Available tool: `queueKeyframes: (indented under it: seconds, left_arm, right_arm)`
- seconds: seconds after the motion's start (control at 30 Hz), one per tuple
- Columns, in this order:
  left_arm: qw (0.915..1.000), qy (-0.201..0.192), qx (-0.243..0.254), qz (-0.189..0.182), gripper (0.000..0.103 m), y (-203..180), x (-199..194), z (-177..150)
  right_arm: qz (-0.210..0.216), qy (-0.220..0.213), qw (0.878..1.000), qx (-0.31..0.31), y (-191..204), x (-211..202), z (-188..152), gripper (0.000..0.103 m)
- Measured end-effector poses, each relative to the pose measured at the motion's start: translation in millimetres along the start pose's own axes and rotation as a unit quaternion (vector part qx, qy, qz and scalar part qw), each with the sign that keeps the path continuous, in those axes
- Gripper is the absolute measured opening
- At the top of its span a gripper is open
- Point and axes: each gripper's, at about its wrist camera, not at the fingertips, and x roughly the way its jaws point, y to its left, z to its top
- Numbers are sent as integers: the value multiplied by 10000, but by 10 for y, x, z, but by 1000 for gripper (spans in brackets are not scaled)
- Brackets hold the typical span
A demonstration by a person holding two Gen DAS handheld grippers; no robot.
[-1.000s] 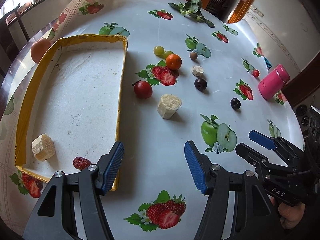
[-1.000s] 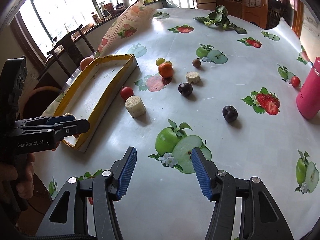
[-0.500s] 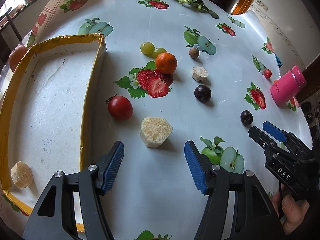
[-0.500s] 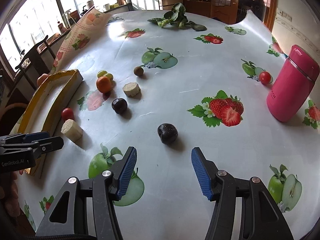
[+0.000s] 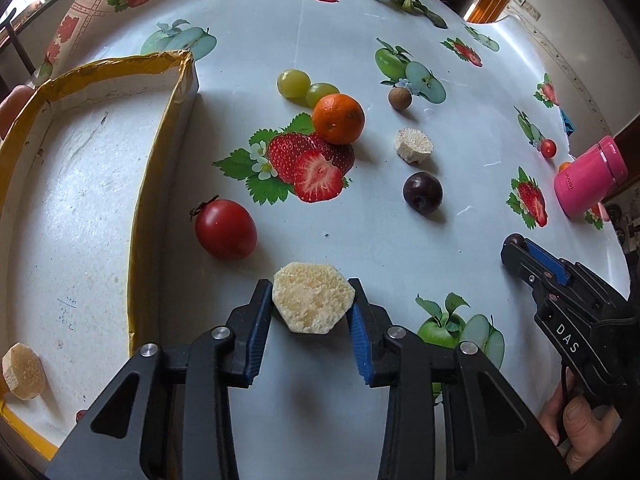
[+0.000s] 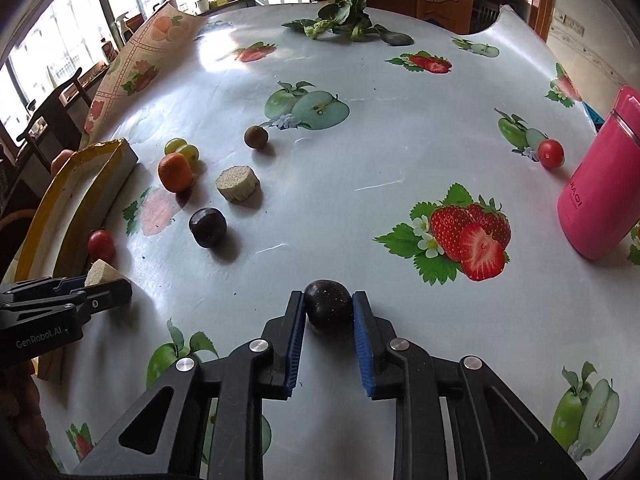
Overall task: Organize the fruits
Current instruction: 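Grasp the round cream slice with the left tool while the right tool grasps a dark plum, then carry the slice with the left tool while the right tool carries the plum over the tray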
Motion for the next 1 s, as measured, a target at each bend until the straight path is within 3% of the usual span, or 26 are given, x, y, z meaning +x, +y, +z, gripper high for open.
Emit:
queueKeyframes:
  seconds: [0.47, 1.0]
  left_arm:
    - [9990, -389, 204, 97, 34, 97, -586, -298]
    - [9980, -603, -3, 181, 34, 398, -875, -496]
  right_arm:
    - [892, -203, 9958, 16, 437, -568, -160, 23]
    - [1197, -217, 9913, -510, 997, -803, -282, 23]
